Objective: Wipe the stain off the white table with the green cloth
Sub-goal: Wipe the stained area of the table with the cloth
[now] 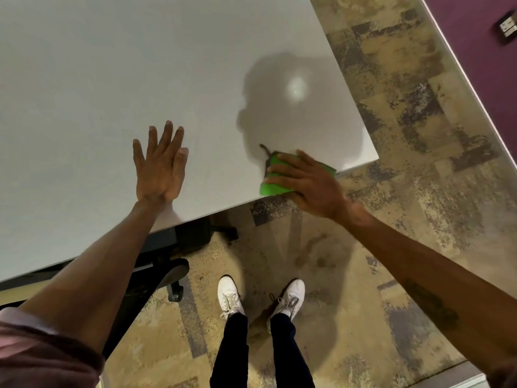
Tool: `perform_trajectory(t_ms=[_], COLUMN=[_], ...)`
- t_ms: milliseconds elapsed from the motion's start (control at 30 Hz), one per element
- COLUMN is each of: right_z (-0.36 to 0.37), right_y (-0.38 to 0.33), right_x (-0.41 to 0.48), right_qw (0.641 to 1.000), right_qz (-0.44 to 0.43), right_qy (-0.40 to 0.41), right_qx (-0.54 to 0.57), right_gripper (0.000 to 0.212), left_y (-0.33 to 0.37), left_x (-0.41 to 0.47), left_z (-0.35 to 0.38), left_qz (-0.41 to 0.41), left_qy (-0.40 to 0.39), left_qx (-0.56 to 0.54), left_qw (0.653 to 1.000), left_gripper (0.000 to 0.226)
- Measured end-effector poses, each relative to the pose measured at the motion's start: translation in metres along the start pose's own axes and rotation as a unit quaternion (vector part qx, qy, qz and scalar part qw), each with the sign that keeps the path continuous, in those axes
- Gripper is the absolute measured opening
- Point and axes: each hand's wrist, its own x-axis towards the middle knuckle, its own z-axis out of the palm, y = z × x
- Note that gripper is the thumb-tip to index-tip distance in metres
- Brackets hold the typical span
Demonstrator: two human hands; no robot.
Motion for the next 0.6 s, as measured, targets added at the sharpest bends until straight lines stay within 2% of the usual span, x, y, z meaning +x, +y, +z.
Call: perform_trajectory(t_ms=[167, 300, 367, 500, 600], right_z=[-0.020, -0.018, -0.017, -0.008, 0.006], right_y=[0.037, 0.041, 0.042, 0.024, -0.017], right_x=[0.000, 0.036, 0.058, 0.105, 0.128], right_qw=[0.990, 0.958, 0.943, 0.946, 0.965], right_qz=[0.139, 0.283, 0.324, 0.313, 0.254], right_qy=[-0.014, 0.004, 0.020, 0.034, 0.013], right_qx=[-0.006, 0.040, 0.069, 0.083, 0.062], right_gripper=[0.041, 0.040, 0.041, 0.039, 0.035], left_y=[0.001, 0.001, 0.000, -0.003, -0.004], left_x=[-0.001, 0.002, 0.003, 0.005, 0.005], left_z=[0.000, 0.001, 0.002, 0.005, 0.007], left_qz=[0.003, -0.005, -0.003, 0.001, 0.002], left_qy=[-0.002, -0.006, -0.005, -0.002, 0.000], left_qx=[0.003, 0.006, 0.006, 0.004, 0.000], left_qw=[1.000, 1.000, 1.000, 1.000, 1.000], left_gripper=[0.063, 0.063, 0.063, 0.063, 0.061])
